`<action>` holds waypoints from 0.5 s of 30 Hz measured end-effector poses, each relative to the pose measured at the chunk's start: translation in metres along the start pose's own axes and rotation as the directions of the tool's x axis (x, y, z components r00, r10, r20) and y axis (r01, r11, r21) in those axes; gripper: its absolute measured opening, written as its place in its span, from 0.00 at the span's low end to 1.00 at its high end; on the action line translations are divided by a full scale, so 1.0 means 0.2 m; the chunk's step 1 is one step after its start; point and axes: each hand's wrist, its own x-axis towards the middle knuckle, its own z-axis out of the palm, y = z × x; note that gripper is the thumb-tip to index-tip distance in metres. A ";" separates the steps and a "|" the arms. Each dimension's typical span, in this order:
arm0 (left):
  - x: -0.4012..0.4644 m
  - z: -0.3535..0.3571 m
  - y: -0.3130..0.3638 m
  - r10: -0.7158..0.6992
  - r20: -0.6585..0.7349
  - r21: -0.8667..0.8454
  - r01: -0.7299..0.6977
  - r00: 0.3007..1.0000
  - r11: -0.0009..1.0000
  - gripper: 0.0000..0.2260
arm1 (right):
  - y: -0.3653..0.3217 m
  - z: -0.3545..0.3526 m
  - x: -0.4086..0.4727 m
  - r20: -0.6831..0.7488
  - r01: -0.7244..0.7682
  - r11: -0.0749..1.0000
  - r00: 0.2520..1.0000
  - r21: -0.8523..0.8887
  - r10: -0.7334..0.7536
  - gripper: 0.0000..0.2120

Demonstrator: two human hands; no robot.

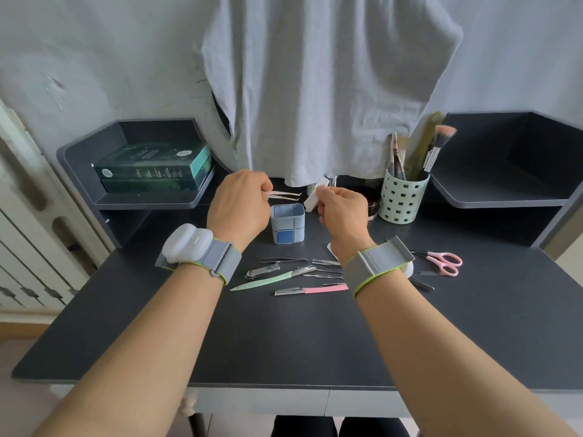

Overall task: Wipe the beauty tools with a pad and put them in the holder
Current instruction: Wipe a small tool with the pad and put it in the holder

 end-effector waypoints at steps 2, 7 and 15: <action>0.01 0.00 0.00 0.001 0.004 0.021 -0.001 1.000 1.000 0.10 | 0.01 0.01 0.00 0.001 -0.006 1.000 1.000 0.005 0.006 0.09; 0.04 0.02 0.01 -0.001 0.074 0.052 -0.003 0.997 0.999 0.10 | 0.01 0.02 0.02 -0.001 -0.007 1.000 1.000 -0.001 0.007 0.08; 0.09 0.10 0.04 -0.030 0.214 0.146 -0.002 0.976 0.989 0.13 | 0.01 0.01 0.06 0.022 0.001 1.000 1.000 -0.027 -0.001 0.09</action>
